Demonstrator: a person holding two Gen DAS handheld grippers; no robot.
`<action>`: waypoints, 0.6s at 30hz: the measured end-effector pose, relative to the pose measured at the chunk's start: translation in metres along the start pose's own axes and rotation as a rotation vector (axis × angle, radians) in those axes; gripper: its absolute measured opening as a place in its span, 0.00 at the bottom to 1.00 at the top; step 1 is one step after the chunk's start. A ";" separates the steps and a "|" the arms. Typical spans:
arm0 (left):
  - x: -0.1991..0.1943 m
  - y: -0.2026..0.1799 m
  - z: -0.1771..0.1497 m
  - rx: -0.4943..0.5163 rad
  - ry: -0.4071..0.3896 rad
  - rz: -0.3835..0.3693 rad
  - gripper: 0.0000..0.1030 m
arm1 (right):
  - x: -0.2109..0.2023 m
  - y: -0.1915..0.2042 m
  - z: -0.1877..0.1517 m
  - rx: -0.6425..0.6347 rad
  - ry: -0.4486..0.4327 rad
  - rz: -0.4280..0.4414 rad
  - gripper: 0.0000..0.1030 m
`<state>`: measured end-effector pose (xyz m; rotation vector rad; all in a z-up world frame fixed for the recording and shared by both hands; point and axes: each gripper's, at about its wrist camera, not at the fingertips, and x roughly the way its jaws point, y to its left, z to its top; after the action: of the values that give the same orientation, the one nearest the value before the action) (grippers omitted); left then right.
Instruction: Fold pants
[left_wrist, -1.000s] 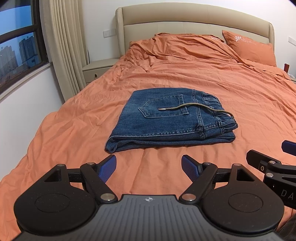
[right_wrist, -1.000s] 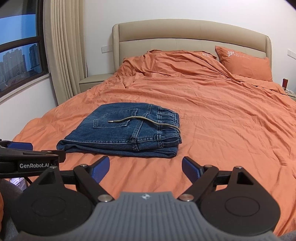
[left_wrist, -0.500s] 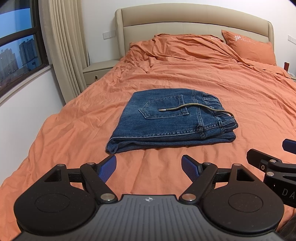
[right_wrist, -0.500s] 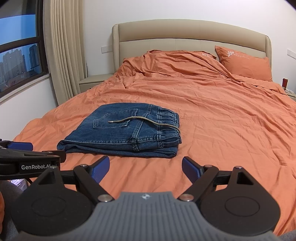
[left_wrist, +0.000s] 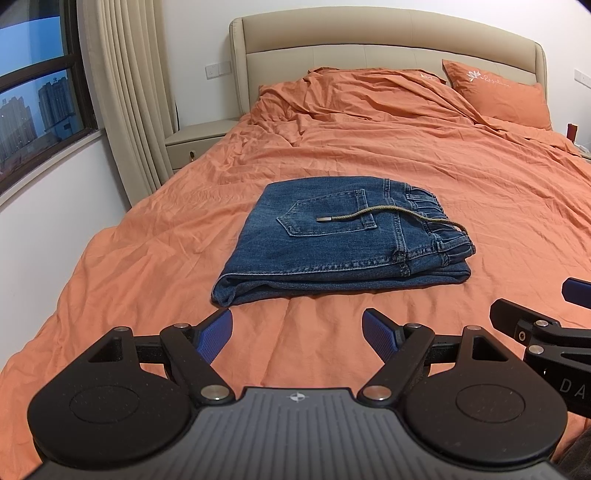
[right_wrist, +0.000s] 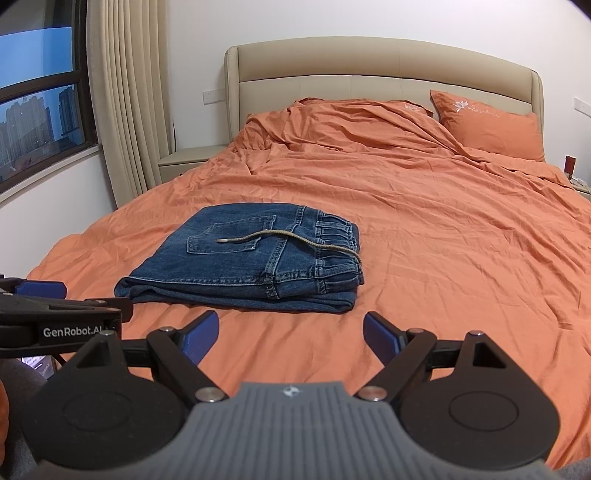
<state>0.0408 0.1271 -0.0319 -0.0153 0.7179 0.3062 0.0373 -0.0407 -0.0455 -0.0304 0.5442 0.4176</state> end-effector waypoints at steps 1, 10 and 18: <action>0.000 0.000 0.000 0.000 0.000 0.001 0.91 | 0.000 0.000 0.000 0.000 0.000 0.000 0.79; 0.000 0.000 0.000 0.001 -0.001 0.001 0.91 | 0.000 0.000 0.000 0.000 0.000 0.000 0.79; 0.000 0.002 0.003 0.008 0.000 -0.002 0.91 | 0.000 0.000 0.000 0.003 0.002 0.005 0.79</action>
<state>0.0420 0.1296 -0.0299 -0.0081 0.7191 0.3015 0.0375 -0.0407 -0.0457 -0.0263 0.5469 0.4219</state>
